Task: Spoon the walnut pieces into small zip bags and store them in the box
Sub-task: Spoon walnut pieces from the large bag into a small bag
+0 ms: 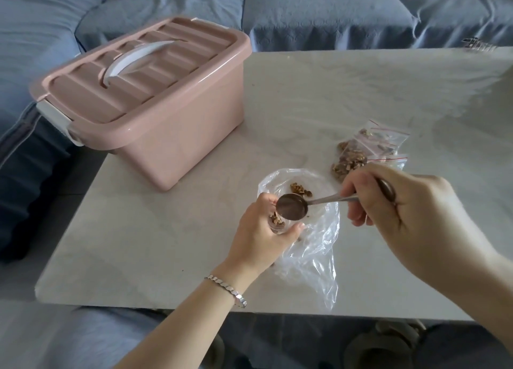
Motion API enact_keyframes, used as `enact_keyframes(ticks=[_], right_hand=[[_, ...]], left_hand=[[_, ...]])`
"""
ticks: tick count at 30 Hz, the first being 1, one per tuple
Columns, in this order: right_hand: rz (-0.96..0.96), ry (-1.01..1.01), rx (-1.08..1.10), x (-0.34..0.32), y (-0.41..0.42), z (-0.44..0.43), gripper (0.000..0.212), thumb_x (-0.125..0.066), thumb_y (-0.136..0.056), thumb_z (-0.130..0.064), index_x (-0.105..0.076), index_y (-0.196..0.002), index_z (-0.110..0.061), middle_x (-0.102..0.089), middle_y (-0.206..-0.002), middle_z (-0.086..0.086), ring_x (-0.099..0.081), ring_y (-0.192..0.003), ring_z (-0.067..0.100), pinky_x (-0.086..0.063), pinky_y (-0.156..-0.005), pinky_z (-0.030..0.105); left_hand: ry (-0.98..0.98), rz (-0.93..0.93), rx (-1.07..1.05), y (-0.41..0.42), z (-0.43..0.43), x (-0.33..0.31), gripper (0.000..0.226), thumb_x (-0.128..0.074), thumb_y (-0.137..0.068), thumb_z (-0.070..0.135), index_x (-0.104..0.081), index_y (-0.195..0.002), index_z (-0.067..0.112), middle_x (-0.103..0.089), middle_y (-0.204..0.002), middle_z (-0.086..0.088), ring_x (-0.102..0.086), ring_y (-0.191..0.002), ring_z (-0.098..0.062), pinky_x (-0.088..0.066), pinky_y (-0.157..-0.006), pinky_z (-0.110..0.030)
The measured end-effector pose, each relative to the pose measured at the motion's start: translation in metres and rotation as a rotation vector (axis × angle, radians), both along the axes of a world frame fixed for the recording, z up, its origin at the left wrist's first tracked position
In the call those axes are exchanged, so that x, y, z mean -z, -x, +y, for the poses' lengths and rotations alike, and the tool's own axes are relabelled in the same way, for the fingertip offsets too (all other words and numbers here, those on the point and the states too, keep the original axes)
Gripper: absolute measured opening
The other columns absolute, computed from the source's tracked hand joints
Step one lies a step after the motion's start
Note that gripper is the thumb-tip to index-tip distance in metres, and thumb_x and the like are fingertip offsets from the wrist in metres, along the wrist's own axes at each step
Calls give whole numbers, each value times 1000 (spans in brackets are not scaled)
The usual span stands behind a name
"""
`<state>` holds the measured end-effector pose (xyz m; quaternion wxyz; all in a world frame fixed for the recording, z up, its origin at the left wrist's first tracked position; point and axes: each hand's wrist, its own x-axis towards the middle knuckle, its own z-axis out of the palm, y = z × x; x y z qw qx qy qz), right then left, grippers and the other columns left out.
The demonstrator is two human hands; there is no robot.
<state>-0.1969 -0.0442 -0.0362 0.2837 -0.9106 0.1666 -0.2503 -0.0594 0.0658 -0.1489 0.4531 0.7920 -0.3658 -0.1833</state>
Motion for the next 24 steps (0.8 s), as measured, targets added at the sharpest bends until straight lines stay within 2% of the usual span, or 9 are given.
enact_keyframes(ticks=[3, 5, 9, 11, 15, 19, 22, 24], right_hand=[[-9, -47, -13, 8, 2, 2, 29, -34, -92, -37, -57, -78, -28, -61, -59, -8, -60, -62, -1, -44, -57, 9], [-107, -188, 52, 8, 7, 0, 29, -34, -91, -38, -57, -75, -31, -65, -67, -9, -61, -59, 1, -43, -58, 4], [-326, -453, 263, 19, 23, -17, 32, -35, -95, -27, -57, -72, -24, -68, -63, -4, -63, -52, 15, -51, -53, 17], [-296, -604, 369, 37, 28, -24, 32, -35, -99, -20, -57, -75, -16, -69, -62, 1, -64, -51, 15, -52, -52, 18], [-209, -1030, 516, 81, 34, -22, 32, -35, -98, -23, -57, -82, -7, -67, -56, 9, -66, -53, 17, -55, -53, 21], [-93, -1281, 576, 111, 35, -21, 23, -44, -96, -20, -61, -92, -5, -68, -68, 13, -67, -58, 21, -56, -52, 22], [44, -1250, 643, 119, 39, -24, 17, -59, -88, -14, -62, -103, -5, -67, -73, 12, -65, -58, 20, -57, -54, 25], [290, -983, 649, 116, 43, -27, 28, -63, -86, -18, -58, -112, -10, -67, -79, 9, -65, -63, 19, -54, -61, 28]], left_hand=[[21, 31, 4, -1, 2, 0, 35, -75, -75, 27, -51, -96, 14, -62, -87, 3, -60, -80, -12, -46, -70, -16], [43, 48, -24, -3, 5, -2, 33, -75, -75, 26, -48, -94, 18, -63, -87, 4, -61, -79, -8, -48, -71, -16], [161, 138, -173, -7, 16, -16, 28, -73, -77, 22, -49, -90, 20, -64, -83, 5, -63, -72, -5, -54, -71, -27], [216, 176, -228, -10, 20, -25, 30, -75, -76, 25, -48, -90, 23, -65, -85, 2, -62, -68, -9, -55, -66, -32], [289, 108, -226, -8, 20, -39, 33, -76, -75, 17, -47, -89, 21, -62, -78, 6, -59, -69, -3, -48, -70, -15], [217, 93, -104, 0, 14, -44, 32, -74, -75, 15, -46, -91, 16, -59, -70, 13, -56, -66, -1, -45, -70, -12], [166, 63, -35, 6, 9, -44, 32, -75, -73, 19, -47, -88, 19, -59, -67, 9, -59, -71, -1, -44, -70, -9], [158, 49, -12, 10, 6, -45, 32, -75, -73, 22, -46, -87, 20, -58, -66, 7, -58, -73, -1, -43, -70, -7]])
